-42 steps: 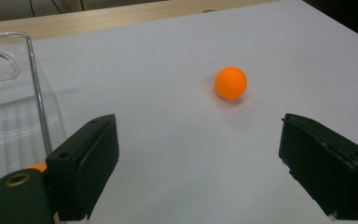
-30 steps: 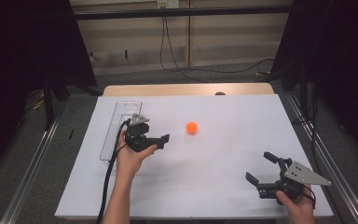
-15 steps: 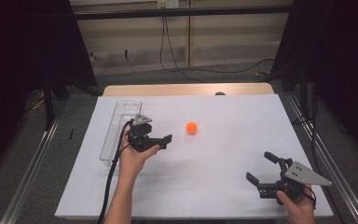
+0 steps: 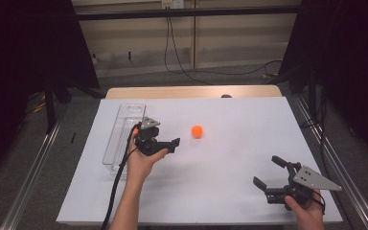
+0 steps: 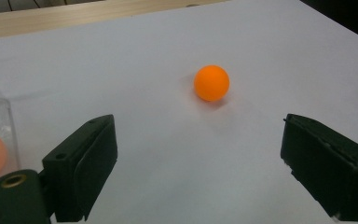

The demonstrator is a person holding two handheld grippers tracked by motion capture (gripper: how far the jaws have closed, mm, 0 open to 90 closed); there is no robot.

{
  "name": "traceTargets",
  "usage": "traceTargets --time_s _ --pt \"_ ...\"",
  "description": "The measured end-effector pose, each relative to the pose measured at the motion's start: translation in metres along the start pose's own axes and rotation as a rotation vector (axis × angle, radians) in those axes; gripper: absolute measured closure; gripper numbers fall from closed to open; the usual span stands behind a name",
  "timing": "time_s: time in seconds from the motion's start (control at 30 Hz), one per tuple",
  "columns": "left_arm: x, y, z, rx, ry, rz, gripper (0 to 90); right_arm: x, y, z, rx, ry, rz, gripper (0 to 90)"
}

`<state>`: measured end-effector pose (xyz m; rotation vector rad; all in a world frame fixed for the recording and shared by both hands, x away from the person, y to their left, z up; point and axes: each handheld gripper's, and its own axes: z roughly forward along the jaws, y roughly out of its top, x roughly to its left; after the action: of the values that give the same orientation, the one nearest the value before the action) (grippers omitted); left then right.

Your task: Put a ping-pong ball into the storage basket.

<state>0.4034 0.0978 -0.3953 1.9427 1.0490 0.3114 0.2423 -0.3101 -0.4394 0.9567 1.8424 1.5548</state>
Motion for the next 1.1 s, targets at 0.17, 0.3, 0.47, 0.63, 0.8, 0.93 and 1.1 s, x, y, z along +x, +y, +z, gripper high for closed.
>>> traceTargets --time_s 0.17,0.3,0.47,0.63,0.8,0.93,1.1 --pt "-0.001 0.000 0.005 0.012 -0.002 0.004 11.0 0.000 0.000 0.000 0.000 0.000 -0.001 2.1" --pt "-0.002 -0.001 0.009 0.017 0.001 0.004 11.0 0.000 0.000 0.000 0.000 -0.001 0.003 2.1" --pt "-0.003 -0.001 0.012 0.016 0.002 0.004 11.0 0.000 0.000 0.000 0.000 -0.002 0.004 2.1" --pt "-0.003 -0.001 0.015 0.020 0.001 0.006 11.0 0.000 0.000 0.000 -0.001 -0.001 -0.001 2.1" --pt "-0.005 -0.001 0.018 0.025 -0.002 0.009 11.0 0.000 0.000 0.000 -0.001 -0.004 0.002 2.1" --pt "-0.006 0.000 0.020 0.023 -0.006 0.006 11.0 0.000 0.000 0.001 -0.002 -0.002 -0.002 2.1" --pt "-0.008 0.000 0.024 0.030 -0.012 0.010 10.9 0.000 0.000 0.000 -0.001 -0.004 0.001 2.1"
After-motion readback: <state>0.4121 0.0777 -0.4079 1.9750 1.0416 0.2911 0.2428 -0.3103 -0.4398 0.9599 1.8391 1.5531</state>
